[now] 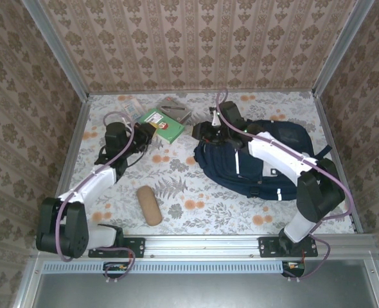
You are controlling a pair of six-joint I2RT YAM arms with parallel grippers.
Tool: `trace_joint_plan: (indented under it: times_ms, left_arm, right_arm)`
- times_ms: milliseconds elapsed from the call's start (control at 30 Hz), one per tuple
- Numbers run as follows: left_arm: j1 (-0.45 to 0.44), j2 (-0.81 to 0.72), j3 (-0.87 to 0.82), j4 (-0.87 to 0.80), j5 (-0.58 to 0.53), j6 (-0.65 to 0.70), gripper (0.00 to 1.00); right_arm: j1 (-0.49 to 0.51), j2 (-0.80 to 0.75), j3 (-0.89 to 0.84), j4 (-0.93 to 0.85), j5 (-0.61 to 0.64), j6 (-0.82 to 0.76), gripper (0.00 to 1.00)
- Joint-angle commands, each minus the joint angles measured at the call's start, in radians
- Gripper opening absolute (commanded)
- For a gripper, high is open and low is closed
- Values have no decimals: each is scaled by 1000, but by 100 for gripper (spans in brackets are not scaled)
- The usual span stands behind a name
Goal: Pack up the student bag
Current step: Pass the pencil case, then open the student bag at the center of the table.
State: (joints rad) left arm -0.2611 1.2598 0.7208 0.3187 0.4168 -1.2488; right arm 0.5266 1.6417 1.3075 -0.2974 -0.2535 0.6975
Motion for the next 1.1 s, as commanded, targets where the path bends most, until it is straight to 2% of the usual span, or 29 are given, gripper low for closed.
trace_joint_plan:
  times_ms: [0, 300, 500, 567, 633, 733, 967, 1067]
  left_arm:
    - [2, -64, 58, -154, 28, 140, 0]
    - [2, -97, 68, -249, 34, 153, 0]
    - [0, -119, 70, -289, 19, 160, 0]
    - [1, -122, 69, -292, 19, 160, 0]
    - [-2, -121, 69, -294, 21, 161, 0]
    - [-8, -120, 69, -296, 21, 167, 0]
    - [-64, -76, 75, -266, 14, 183, 0]
    - [-106, -34, 88, -224, 7, 175, 0]
  right_arm:
    - [-5, -2, 49, -330, 240, -222, 47]
    - [11, 159, 160, -529, 511, -333, 47]
    - [18, 241, 167, -546, 554, -352, 48]
    - [19, 259, 164, -547, 552, -356, 39]
    - [19, 262, 164, -546, 554, -355, 21]
    - [21, 221, 163, -543, 551, -355, 0]
    - [19, 11, 190, -517, 467, -373, 0]
    - [14, -72, 204, -495, 376, -408, 0]
